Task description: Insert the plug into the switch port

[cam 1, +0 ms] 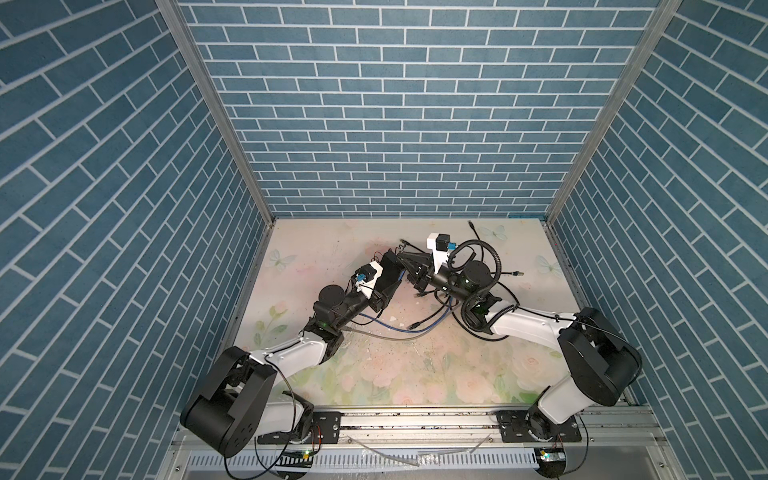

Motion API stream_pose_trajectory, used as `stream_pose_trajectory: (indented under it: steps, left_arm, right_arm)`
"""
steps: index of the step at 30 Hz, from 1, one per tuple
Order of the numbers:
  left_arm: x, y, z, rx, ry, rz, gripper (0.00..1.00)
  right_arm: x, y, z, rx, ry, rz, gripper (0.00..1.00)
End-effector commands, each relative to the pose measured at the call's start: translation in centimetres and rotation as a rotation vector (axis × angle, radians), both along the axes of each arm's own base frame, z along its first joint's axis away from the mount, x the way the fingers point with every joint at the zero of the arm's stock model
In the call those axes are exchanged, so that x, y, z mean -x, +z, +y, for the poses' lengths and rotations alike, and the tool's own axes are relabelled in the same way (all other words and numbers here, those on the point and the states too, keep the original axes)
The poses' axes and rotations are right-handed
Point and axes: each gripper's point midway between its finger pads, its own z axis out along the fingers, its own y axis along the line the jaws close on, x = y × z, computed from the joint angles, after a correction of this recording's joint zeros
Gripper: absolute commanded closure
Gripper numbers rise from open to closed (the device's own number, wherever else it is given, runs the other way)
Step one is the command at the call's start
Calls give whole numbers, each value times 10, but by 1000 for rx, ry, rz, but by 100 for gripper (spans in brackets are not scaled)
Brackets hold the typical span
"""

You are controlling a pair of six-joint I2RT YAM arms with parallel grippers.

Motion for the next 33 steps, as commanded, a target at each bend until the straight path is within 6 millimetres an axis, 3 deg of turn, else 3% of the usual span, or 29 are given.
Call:
stream_pose_trajectory:
  steps: [1,7,11,14,19,27,33]
  left_arm:
    - [52,179,18,286,-37,-574,51]
    - [53,183,19,277,-23,-599,51]
    - [46,171,15,248,-31,-546,51]
    - [36,146,11,213,-27,-453,51]
    - [19,80,10,168,1,-207,51]
    - [6,-15,30,96,159,136,51]
    - [0,-54,38,-26,262,355,50]
  right_arm:
    - [32,-160,10,400,92,401,100]
    - [33,-160,15,415,81,409,100]
    - [32,-153,17,395,85,394,100]
    - [28,-145,17,381,64,378,100]
    - [17,-137,16,379,14,368,97]
    - [-5,-135,5,403,-62,402,86]
    - [-21,-125,-8,378,-104,414,76]
